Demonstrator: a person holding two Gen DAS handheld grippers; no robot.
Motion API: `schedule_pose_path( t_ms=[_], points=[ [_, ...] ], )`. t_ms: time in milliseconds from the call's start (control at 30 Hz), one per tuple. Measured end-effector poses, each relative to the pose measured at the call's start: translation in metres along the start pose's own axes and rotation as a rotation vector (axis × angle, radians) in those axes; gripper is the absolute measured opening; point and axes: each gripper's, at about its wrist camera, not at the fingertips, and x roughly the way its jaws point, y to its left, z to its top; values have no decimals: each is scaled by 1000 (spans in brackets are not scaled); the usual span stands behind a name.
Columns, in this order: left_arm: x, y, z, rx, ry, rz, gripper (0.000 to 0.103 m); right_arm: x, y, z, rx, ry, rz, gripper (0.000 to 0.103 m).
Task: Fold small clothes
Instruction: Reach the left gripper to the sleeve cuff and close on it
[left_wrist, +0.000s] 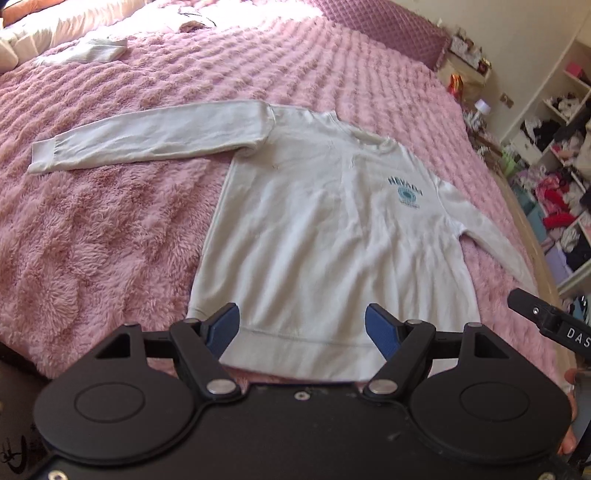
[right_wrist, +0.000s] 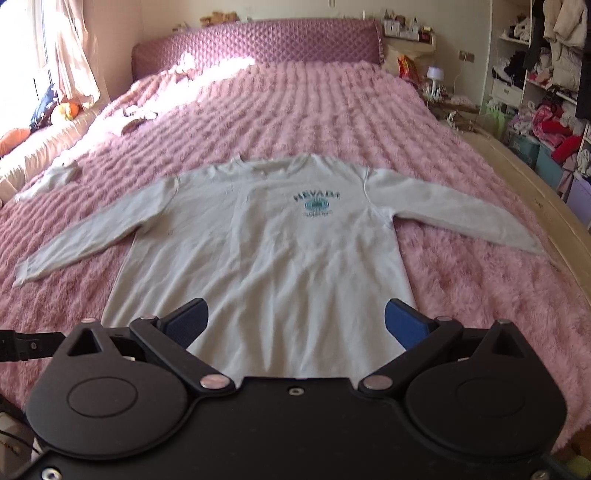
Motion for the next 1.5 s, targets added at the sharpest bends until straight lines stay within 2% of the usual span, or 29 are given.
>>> schedule_pose_path(
  t_ms=[67, 167, 233, 300, 400, 467, 567, 633, 733, 933, 1000, 1067, 1100, 1167, 1233, 1333, 1400, 1500],
  points=[
    [8, 34, 11, -105, -94, -17, 76, 18, 3, 5, -11, -72, -29, 103],
    [21, 88, 32, -253, -192, -26, 76, 49, 8, 15, -48, -88, -19, 103],
    [31, 120, 46, -336, -214, 12, 76, 72, 12, 23, -61, -88, -34, 103],
    [41, 158, 62, -395, -270, 26, 76, 92, 15, 31, -52, -109, -46, 103],
    [58, 205, 83, -470, -358, 77, 76, 117, 18, 40, -15, -148, -3, 103],
    [71, 236, 99, -528, -360, 127, 74, 131, 22, 42, 8, -178, 36, 103],
    [86, 280, 112, -609, -386, 131, 74, 158, 40, 46, -23, -133, 24, 103],
    [94, 304, 119, -659, -421, 166, 74, 170, 51, 45, -40, -115, 29, 103],
    [107, 330, 125, -737, -421, 234, 73, 183, 62, 43, -45, -84, 55, 103],
    [129, 355, 128, -787, -460, 267, 69, 207, 72, 31, -41, -7, 56, 103],
    [134, 356, 131, -799, -493, 274, 61, 214, 70, 28, -32, 16, 55, 103],
    [138, 356, 133, -805, -480, 274, 5, 219, 67, 26, -21, 34, 73, 103],
    [142, 357, 133, -825, -470, 263, 8, 221, 65, 26, -15, 39, 76, 103],
    [143, 357, 131, -851, -487, 245, 7, 224, 64, 26, -17, 44, 64, 103],
    [139, 352, 129, -850, -502, 242, 7, 227, 63, 26, -22, 46, 54, 103],
    [132, 343, 136, -840, -533, 191, 6, 231, 59, 26, -27, 43, 38, 103],
    [127, 334, 143, -835, -562, 105, 6, 233, 55, 26, -25, 41, 33, 103],
    [120, 303, 161, -783, -612, -94, 6, 236, 45, 27, -7, 47, 28, 103]
  ],
)
